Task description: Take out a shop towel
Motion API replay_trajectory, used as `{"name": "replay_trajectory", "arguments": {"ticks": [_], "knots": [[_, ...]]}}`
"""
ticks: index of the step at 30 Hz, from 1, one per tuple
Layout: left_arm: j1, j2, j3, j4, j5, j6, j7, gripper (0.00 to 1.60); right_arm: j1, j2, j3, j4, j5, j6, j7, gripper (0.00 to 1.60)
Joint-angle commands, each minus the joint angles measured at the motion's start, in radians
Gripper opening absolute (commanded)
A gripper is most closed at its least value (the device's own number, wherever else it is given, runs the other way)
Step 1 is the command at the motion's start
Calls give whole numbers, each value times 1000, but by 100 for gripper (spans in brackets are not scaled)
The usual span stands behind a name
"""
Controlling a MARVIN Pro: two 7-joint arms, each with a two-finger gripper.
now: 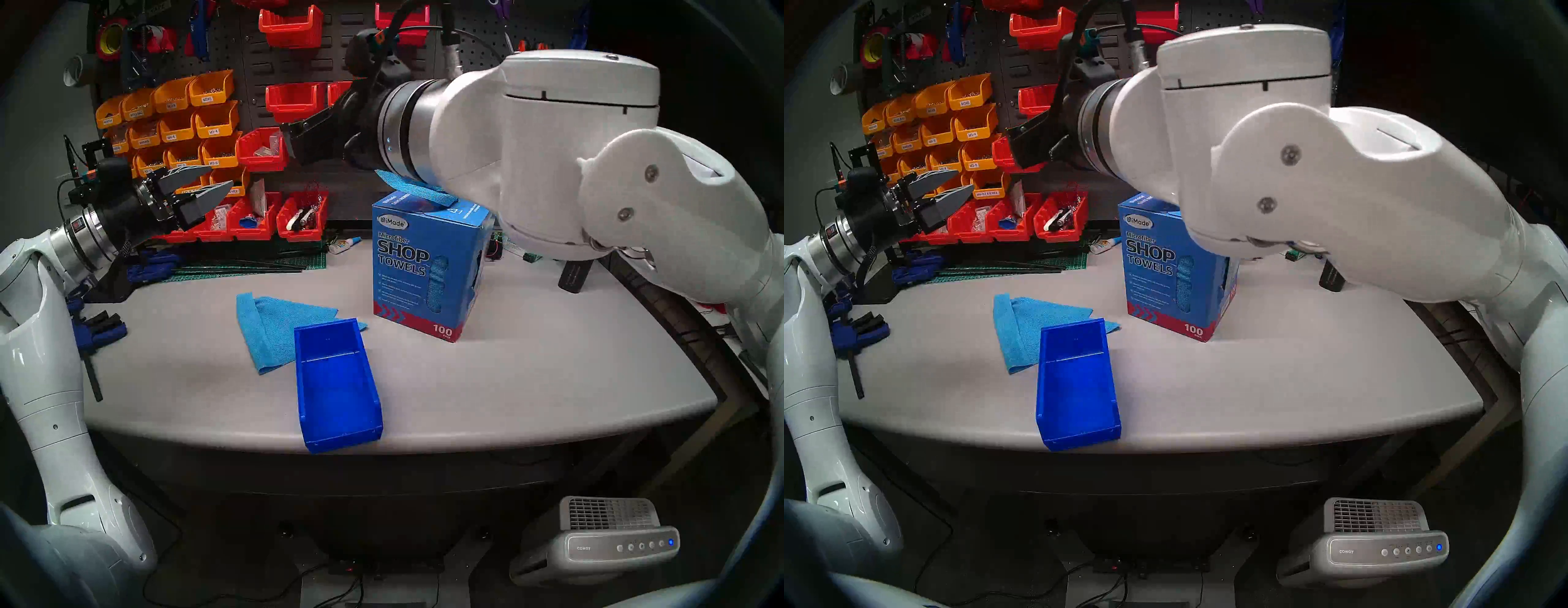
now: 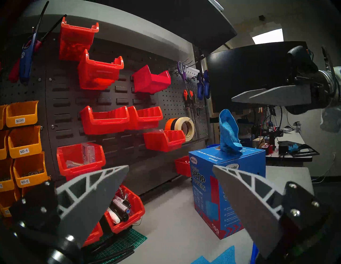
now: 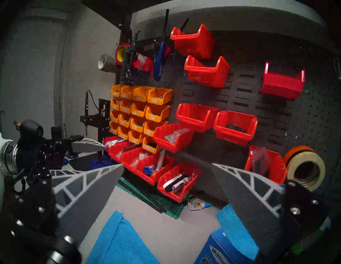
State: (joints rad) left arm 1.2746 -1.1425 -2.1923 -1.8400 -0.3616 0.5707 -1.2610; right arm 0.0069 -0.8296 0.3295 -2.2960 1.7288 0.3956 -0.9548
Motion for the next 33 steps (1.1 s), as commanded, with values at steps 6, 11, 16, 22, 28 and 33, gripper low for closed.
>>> {"name": "replay_trajectory", "arguments": {"ticks": [6,11,16,22,28,33], "knots": [[77,-80,-13,-144,-33,6,-13,160,-41,195,65,-147,-25,-71,-193,160],[107,-105,-15,-182,-34,5,-6,160,-74,212,94,-147,-25,-97,-268,160],[125,-126,-21,-213,-36,9,2,160,-83,276,99,-147,-18,-113,-335,160],[130,-140,-14,-237,-34,12,13,160,-103,329,117,-147,-11,-140,-411,160],[146,-164,19,-263,-22,9,22,160,-135,399,100,-147,6,-164,-450,160],[166,-190,46,-284,-7,-4,34,160,-169,441,80,-147,18,-178,-463,160]]}}
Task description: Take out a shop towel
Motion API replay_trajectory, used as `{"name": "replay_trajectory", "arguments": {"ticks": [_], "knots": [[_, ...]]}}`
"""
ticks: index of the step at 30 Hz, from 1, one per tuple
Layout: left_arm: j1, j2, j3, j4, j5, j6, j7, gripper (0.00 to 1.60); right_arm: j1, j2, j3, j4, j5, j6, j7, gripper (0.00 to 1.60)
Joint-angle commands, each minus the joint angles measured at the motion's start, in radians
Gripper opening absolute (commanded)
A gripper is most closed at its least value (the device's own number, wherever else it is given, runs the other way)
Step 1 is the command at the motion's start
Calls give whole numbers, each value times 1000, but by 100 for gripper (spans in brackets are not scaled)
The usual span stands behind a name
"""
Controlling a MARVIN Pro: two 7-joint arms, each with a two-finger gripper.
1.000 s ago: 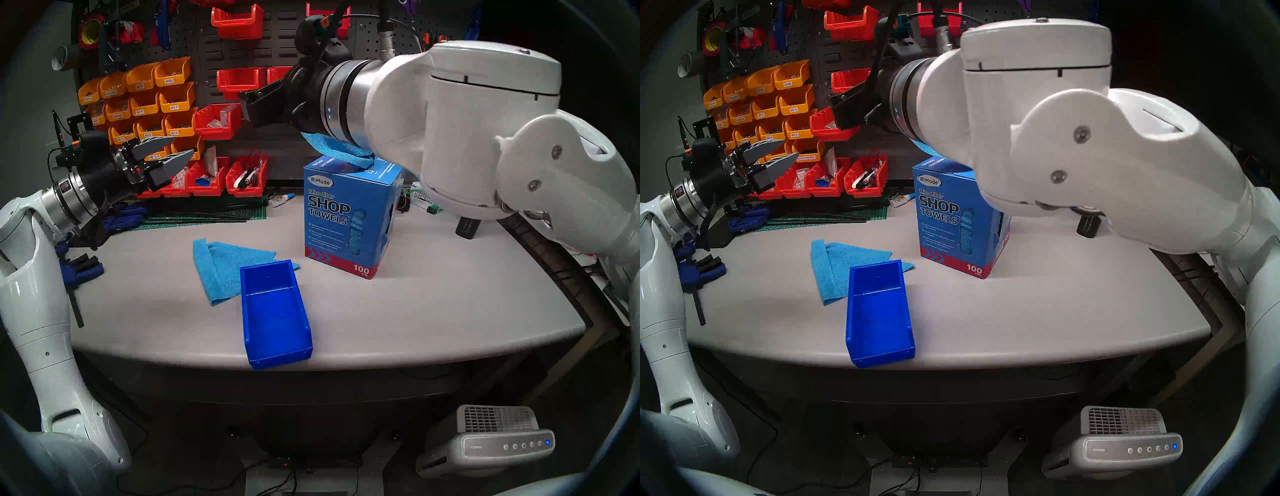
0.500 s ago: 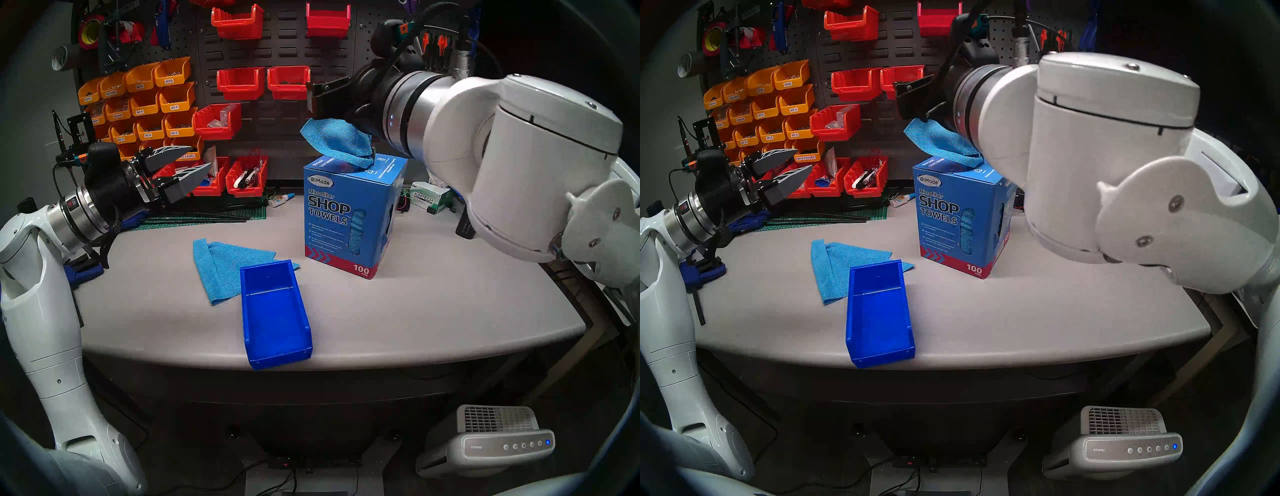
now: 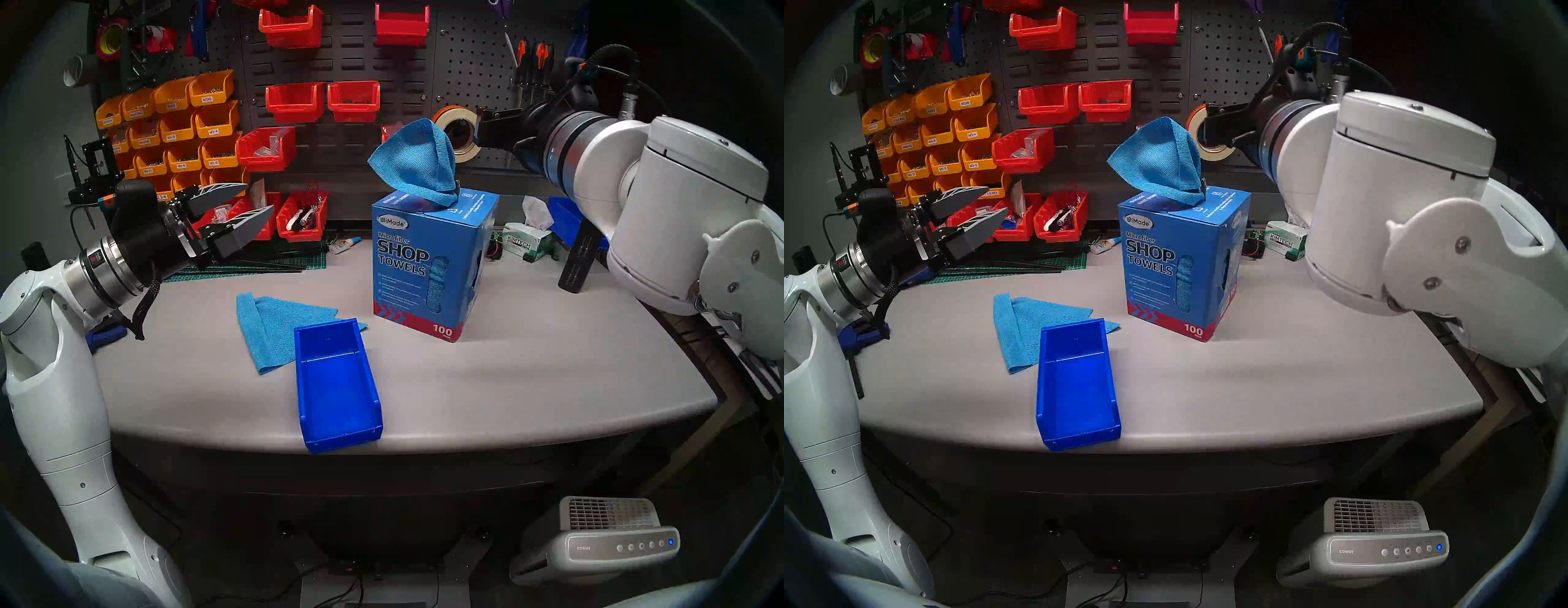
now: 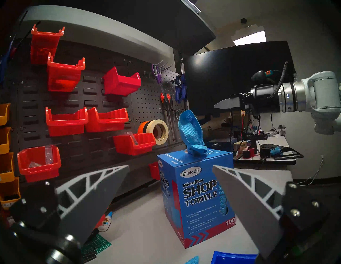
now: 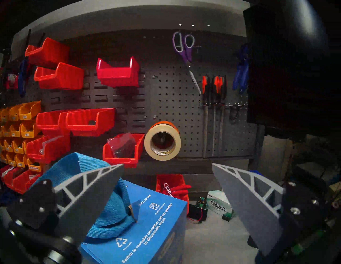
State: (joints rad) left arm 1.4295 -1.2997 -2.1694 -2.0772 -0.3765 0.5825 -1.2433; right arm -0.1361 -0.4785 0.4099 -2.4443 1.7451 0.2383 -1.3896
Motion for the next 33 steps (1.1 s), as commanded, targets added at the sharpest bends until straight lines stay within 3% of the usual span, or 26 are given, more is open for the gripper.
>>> {"name": "replay_trajectory", "arguments": {"ticks": [1,16,23,33], "knots": [[17,-40,27,-51,11,-18,21,160,-32,100,-6,1,2,-22,-30,160],[113,-128,61,-117,69,-77,86,160,-89,227,-46,1,-10,-54,-5,160],[133,-160,66,-144,98,-112,118,160,-93,282,-45,1,-28,-70,43,160],[136,-188,72,-162,123,-151,152,160,-105,314,-63,1,-49,-94,140,160]]}}
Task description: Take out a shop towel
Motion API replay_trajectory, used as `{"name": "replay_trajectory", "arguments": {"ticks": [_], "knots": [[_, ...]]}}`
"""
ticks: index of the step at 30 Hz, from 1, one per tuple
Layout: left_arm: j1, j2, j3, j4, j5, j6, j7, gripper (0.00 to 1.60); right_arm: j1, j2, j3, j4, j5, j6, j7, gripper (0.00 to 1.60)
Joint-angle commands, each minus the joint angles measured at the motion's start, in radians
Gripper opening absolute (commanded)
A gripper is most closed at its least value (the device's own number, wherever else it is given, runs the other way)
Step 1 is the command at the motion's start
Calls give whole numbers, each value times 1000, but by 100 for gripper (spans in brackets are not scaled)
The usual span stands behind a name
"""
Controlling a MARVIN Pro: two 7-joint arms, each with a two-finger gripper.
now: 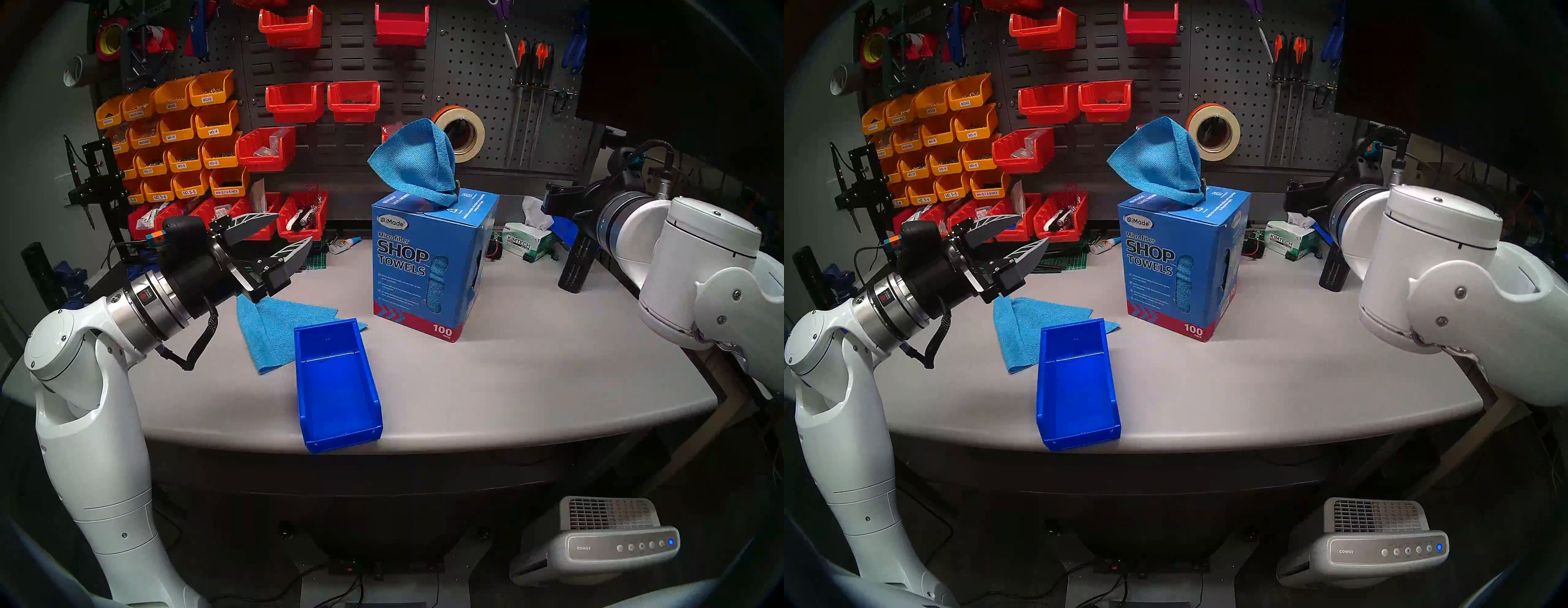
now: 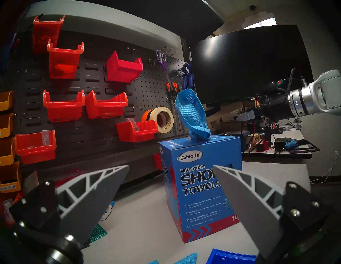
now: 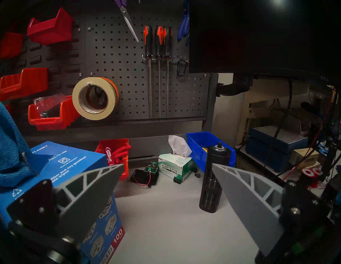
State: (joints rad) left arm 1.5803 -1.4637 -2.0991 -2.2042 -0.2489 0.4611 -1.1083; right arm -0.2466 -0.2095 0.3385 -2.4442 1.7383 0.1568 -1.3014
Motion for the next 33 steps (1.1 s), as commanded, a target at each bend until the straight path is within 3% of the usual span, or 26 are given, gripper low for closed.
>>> {"name": "replay_trajectory", "arguments": {"ticks": [1,15,25,29,33], "knots": [[-15,-26,2,-37,-3,-32,19,160,5,49,7,1,-45,-14,59,160],[-3,-47,24,-51,3,-60,36,160,-3,83,-12,1,-88,-44,157,160],[4,-50,27,-52,7,-69,42,160,-15,92,-30,1,-119,-68,197,160],[5,-52,27,-49,7,-69,45,160,-22,95,-45,1,-128,-38,194,160],[6,-54,29,-46,7,-70,46,160,-26,97,-51,1,-146,-71,204,160]]}}
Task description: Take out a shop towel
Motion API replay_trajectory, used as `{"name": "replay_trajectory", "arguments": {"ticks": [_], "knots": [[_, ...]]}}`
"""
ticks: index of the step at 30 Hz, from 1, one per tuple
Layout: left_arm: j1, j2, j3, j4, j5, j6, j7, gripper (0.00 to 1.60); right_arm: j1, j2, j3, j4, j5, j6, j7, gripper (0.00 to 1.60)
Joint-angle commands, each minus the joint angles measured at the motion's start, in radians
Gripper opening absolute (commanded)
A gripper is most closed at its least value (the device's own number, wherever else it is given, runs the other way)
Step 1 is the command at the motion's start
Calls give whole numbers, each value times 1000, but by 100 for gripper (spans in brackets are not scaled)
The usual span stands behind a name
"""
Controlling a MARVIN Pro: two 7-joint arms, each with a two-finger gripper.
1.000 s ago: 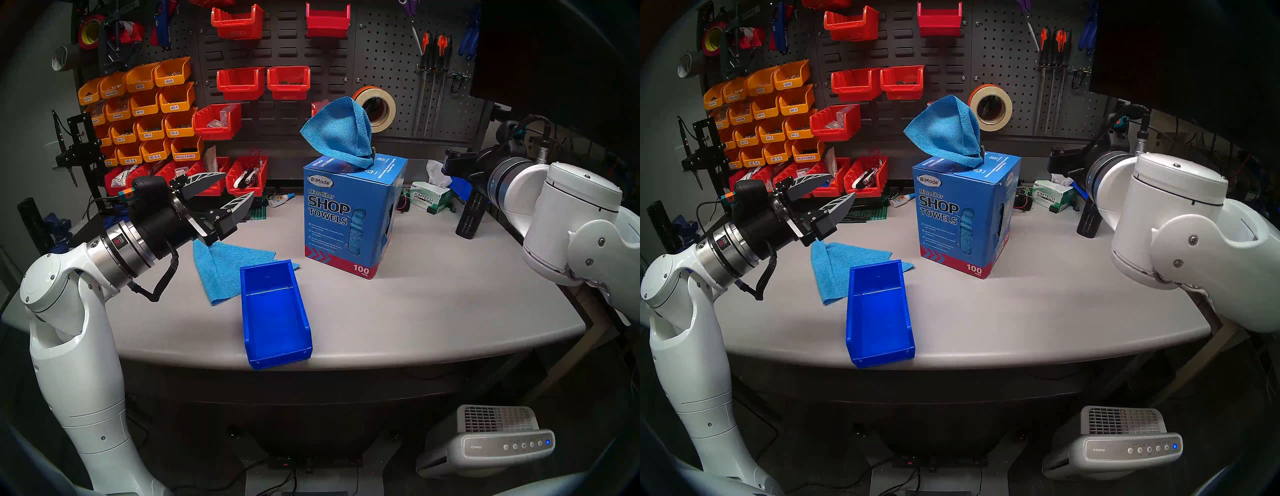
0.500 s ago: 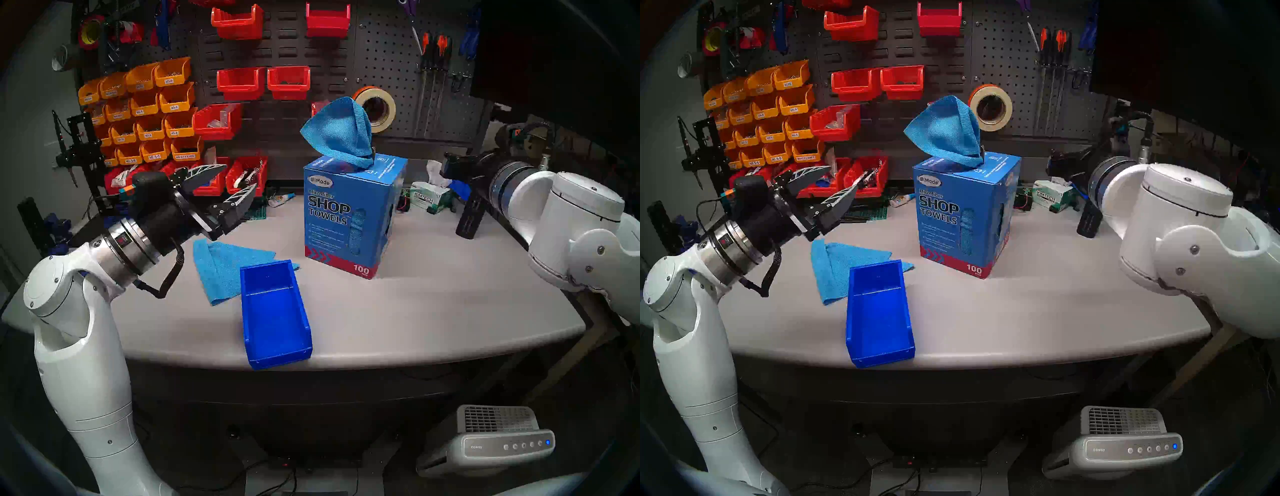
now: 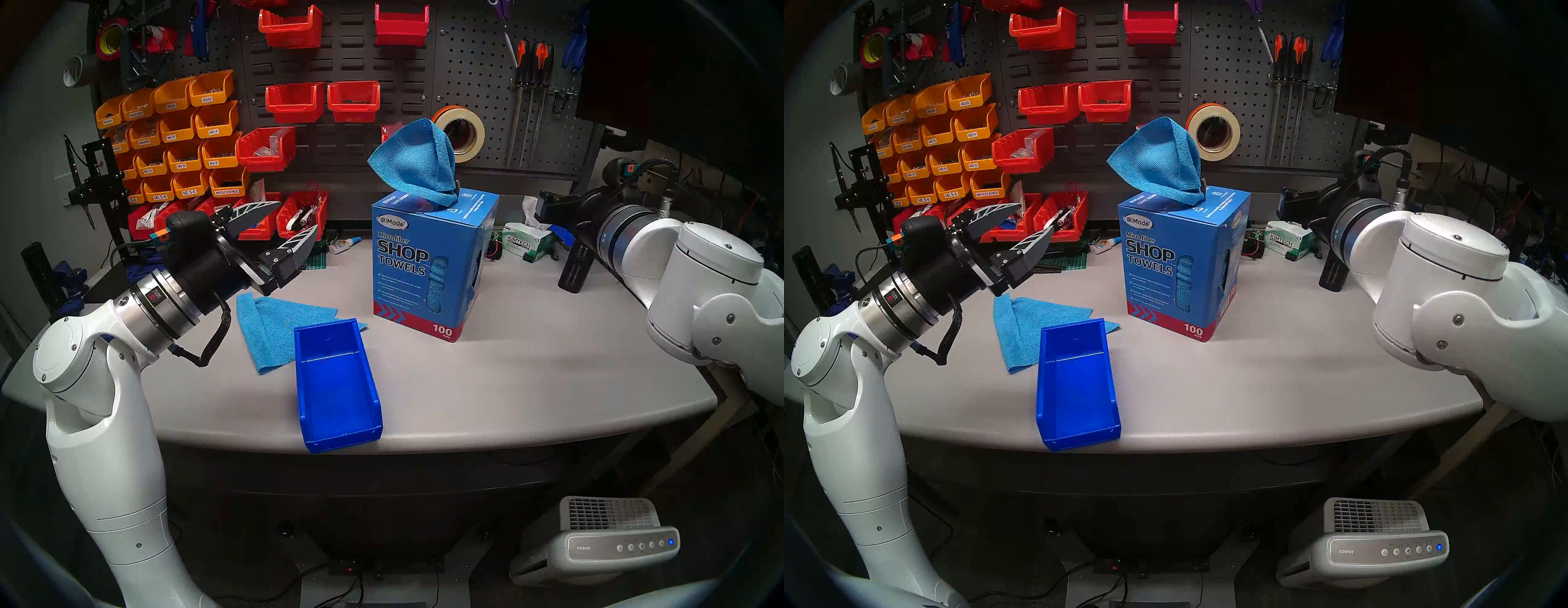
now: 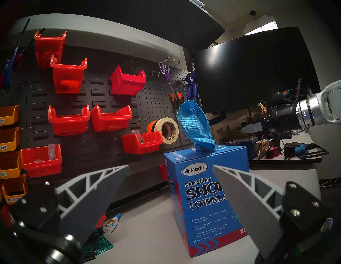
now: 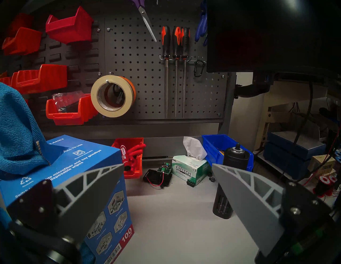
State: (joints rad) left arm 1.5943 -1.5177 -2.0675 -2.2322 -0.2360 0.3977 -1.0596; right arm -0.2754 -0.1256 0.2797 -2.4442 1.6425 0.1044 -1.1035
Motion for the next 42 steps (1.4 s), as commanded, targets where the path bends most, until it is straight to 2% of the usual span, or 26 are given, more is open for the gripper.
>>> {"name": "replay_trajectory", "arguments": {"ticks": [1,19,26,31,42], "knots": [[-7,0,-2,-17,-5,-8,-2,160,2,13,7,1,-53,-21,7,160],[-8,-1,-3,-13,-4,-11,2,160,-13,18,-22,1,-127,-100,38,160],[-14,5,-35,-12,-8,-10,5,160,-16,19,-27,1,-150,-135,35,160],[-10,13,-56,-11,-15,-9,-6,160,-12,19,-32,1,-176,-112,40,160],[-13,14,-64,-8,-16,-7,-22,160,-14,20,-43,1,-205,-117,41,160]]}}
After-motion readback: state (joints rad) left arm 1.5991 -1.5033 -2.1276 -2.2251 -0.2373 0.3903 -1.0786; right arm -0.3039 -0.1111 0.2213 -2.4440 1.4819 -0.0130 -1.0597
